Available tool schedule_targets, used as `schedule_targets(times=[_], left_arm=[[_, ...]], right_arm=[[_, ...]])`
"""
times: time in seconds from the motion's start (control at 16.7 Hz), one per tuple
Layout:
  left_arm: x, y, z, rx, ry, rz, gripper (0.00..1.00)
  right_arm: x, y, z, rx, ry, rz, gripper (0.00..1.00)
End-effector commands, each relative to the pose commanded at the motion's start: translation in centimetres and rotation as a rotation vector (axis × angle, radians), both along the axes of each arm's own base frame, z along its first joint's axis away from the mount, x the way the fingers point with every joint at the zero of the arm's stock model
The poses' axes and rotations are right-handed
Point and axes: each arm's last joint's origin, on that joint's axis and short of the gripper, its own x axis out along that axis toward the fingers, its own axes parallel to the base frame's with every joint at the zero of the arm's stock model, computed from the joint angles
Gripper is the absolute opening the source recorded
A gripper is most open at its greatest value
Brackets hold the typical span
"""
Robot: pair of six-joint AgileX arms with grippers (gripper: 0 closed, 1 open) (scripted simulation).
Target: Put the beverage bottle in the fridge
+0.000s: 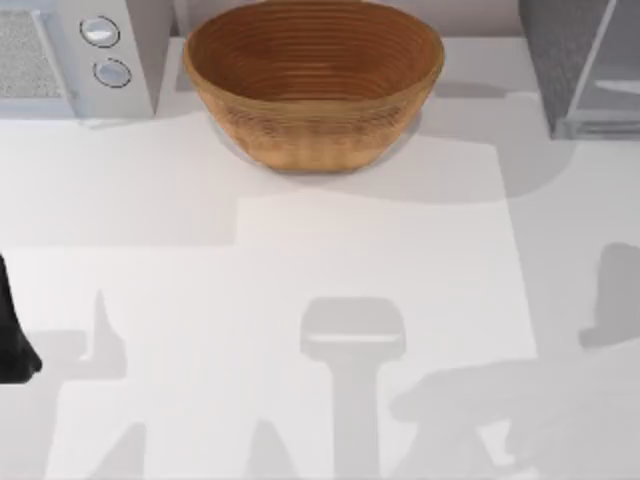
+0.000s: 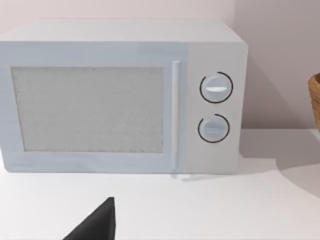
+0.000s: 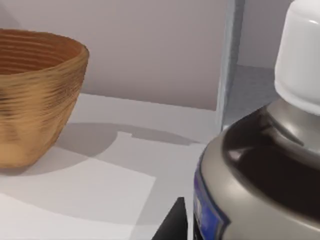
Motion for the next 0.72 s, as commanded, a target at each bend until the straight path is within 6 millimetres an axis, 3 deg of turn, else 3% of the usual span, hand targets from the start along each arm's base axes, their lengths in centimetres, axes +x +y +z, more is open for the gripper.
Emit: schedule_targets(times=[0.18, 0.36, 0.72], left_arm=[[0.0, 0.0, 0.0, 0.0, 0.0, 0.0, 1.0], [0.0, 0.0, 0.0, 0.0, 0.0, 0.0, 1.0], [0.0, 0.0, 0.0, 0.0, 0.0, 0.0, 1.0]], right_arm=[[-2.3, 0.4, 1.0, -0.015, -0.1, -0.105, 0.01], [-4.1, 0.6, 0.3, -0.009, -0.126, -0.214, 0.01], [-5.1, 1.2, -1.8, 0.027, -0.096, -0.252, 0.01]])
